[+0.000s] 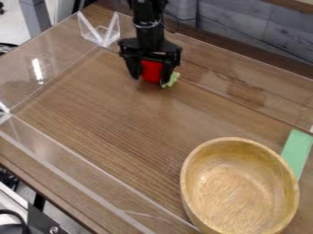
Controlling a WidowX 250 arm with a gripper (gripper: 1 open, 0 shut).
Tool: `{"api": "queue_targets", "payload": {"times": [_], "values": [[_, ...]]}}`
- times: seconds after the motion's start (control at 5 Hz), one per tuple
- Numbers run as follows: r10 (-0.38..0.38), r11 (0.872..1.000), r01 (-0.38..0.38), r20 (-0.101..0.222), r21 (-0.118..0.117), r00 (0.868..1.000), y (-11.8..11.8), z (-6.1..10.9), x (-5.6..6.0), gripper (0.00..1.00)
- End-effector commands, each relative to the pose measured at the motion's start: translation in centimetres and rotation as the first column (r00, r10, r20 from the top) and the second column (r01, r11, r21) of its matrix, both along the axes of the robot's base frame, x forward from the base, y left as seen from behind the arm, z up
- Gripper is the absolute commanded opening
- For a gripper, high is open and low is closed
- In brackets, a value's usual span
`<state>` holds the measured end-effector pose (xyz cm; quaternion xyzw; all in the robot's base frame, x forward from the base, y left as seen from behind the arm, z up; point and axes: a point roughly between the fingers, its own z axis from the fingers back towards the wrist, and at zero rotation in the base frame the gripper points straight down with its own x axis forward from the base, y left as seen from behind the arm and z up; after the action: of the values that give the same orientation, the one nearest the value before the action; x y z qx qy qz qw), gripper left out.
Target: Move the red fruit to the right
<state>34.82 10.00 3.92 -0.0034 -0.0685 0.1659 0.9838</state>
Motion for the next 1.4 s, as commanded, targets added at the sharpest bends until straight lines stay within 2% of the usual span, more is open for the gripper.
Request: {"api": "queue_targets", "payload": {"times": [0.0,0.2,0.4,0.6,0.8,1.0,1.2], "values": [[0.038,0.999,-0.039,0.065,0.009,0.997,0.4,1.4,1.5,1.00],[0.069,0.998,-0.070,0.070,0.008,0.995,0.0,0.6,2.0,0.00],[0.039,0.999,-0.039,0.075,0.002,0.996,0.1,1.5,1.9,1.00],[0.010,1.000,-0.009,0.074,-0.003,0.997,0.3,2.2,2.0,1.00],[-0.049,0.999,0.050,0.081,-0.006,0.995,-1.0,1.9,2.1,1.00],[-0.108,0.994,0.109,0.085,-0.004,0.991,-2.2,1.3,2.2,0.00],[-0.159,0.986,0.163,0.119,-0.026,0.980,-2.0,3.4,1.7,0.00]]}}
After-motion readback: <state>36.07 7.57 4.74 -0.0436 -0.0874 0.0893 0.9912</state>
